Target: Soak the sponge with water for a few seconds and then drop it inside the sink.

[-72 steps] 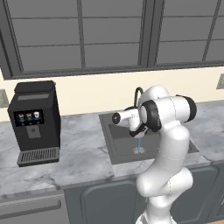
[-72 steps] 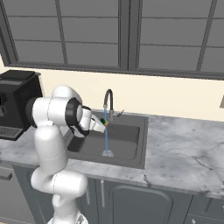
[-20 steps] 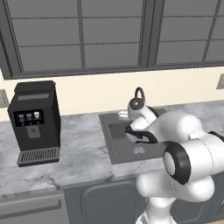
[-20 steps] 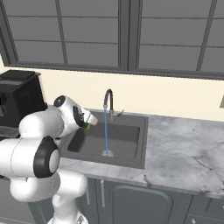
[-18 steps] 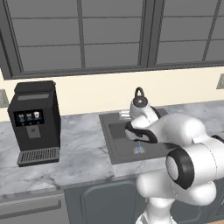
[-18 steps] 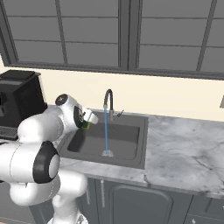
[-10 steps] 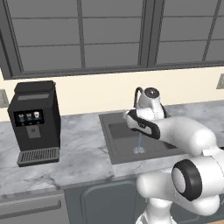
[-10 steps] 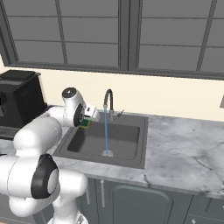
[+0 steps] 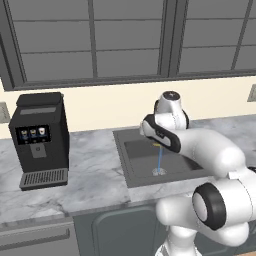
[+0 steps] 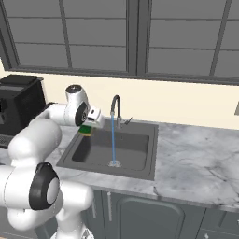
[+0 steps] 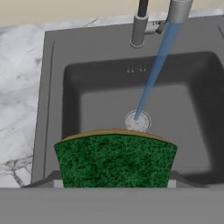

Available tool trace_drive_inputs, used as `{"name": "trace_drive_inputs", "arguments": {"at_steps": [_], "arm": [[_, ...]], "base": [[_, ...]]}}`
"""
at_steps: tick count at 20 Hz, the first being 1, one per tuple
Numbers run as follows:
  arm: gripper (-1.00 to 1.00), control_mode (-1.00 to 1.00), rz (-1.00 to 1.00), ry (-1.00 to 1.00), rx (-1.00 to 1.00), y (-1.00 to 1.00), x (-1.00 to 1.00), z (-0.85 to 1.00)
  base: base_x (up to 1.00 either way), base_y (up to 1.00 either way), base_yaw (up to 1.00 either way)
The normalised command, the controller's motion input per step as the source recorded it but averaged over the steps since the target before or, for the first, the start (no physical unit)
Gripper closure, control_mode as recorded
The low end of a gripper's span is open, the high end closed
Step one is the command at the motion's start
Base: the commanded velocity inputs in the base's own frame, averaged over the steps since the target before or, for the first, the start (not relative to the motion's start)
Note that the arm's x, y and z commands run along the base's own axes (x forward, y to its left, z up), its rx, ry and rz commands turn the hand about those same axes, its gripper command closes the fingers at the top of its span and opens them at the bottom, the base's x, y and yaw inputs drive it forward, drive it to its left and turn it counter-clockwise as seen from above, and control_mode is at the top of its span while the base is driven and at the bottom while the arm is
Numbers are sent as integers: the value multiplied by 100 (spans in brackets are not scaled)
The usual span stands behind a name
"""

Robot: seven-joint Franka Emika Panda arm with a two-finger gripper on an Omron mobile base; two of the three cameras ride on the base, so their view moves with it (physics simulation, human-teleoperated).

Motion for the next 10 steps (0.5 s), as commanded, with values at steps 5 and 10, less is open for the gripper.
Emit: {"name": "trace_drive_inputs", "arguments": {"at_steps": [5, 10], "arm": [[100, -100, 0, 14, 1, 0, 0, -5], [100, -100, 0, 5, 1, 0, 5, -47]], "base": [[0, 0, 0], [0, 0, 0]]}}
